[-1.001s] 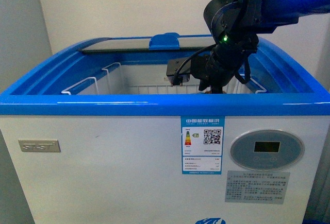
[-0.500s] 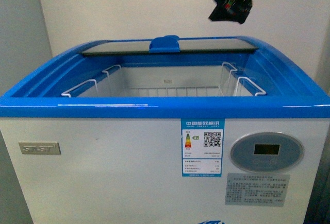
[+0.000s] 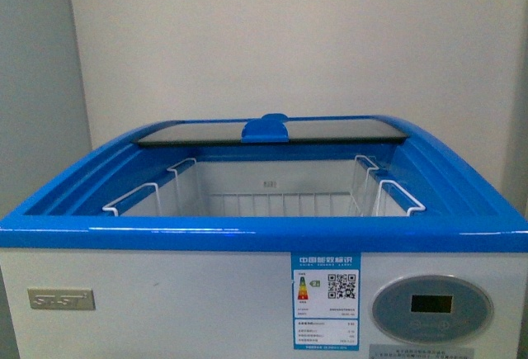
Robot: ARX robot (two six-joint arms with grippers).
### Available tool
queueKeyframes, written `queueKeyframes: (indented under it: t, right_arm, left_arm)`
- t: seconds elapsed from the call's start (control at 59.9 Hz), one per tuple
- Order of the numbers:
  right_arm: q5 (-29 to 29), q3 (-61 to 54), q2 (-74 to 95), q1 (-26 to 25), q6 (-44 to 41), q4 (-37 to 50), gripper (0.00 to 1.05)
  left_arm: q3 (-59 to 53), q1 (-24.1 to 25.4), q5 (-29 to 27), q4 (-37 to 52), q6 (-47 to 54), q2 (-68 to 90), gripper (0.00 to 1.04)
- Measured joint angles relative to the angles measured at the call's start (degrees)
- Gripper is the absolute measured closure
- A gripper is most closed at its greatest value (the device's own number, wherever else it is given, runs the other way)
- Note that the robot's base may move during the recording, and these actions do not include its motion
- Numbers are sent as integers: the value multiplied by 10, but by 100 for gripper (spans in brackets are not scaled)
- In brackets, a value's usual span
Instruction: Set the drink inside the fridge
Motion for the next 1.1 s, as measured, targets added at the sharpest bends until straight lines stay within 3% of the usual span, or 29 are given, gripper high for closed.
queueKeyframes:
  t: [0.1,0.234,0.651,1.101]
  right_arm:
    - [3,-92,-43,-9,9,42,86]
    - [1,-157,-87,-9,10,75,102]
    - [0,-305,-183,-9,12,117,102]
    - [1,-391,-292,-9,12,94,102]
  left_arm:
    - [0,0,0,0,0,0,102]
    - [0,0,0,0,0,0,102]
    - [0,0,0,0,0,0,102]
    - [0,0,0,0,0,0,102]
